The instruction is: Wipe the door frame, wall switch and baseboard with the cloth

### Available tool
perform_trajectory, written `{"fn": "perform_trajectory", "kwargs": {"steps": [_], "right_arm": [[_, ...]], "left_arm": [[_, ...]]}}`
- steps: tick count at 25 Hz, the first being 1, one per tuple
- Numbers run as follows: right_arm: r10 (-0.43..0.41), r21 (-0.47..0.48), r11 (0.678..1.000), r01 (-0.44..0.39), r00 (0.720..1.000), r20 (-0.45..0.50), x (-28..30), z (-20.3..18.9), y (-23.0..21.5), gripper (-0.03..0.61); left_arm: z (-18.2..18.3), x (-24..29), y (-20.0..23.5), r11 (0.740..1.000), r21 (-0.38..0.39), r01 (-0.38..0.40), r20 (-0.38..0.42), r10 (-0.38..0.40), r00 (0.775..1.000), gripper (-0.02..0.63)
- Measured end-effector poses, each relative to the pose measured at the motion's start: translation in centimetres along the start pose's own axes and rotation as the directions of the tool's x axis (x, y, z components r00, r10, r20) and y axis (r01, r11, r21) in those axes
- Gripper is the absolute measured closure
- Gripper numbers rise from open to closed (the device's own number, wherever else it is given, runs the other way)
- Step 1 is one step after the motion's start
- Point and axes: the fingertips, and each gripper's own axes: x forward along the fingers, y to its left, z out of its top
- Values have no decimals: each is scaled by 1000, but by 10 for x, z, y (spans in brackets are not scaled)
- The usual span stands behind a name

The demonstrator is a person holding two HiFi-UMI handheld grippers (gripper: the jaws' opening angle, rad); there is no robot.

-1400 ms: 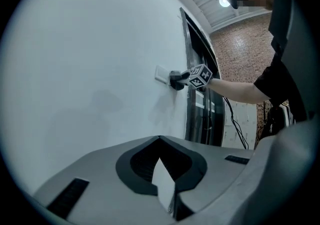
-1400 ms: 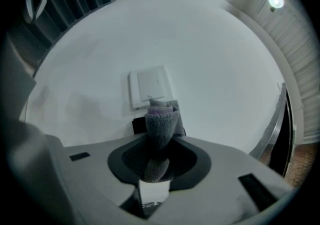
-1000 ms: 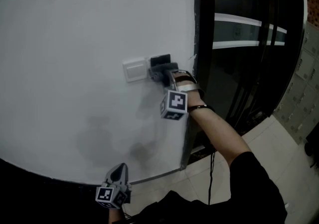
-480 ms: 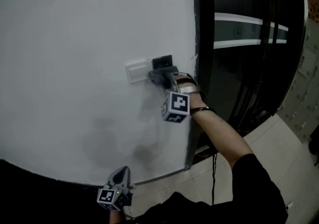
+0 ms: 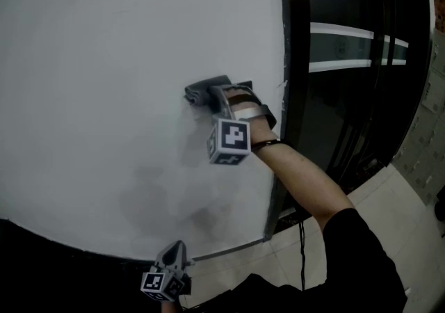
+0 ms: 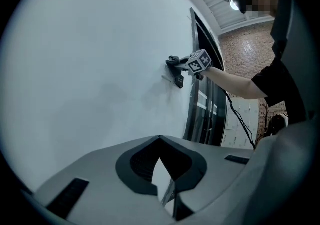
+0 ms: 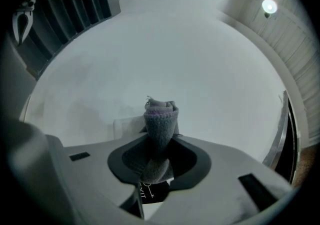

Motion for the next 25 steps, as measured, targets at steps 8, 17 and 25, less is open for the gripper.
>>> {"fn": "perform_trajectory", "kwargs": {"steps": [8, 17, 25], "right_arm": [[-13, -18, 1000, 12, 999, -42, 15, 7, 20, 489], [29, -26, 999, -31, 998, -54, 10, 5, 41, 488], [68, -9, 998, -68, 996, -57, 11, 2, 60, 488]], "left_arm": [[-14, -32, 27, 995, -41, -90, -1, 90, 996, 612], [-20, -33, 27, 995, -52, -83, -20, 82, 996, 612], [-20, -28, 26, 996, -44, -74, -9, 73, 997, 612]]}}
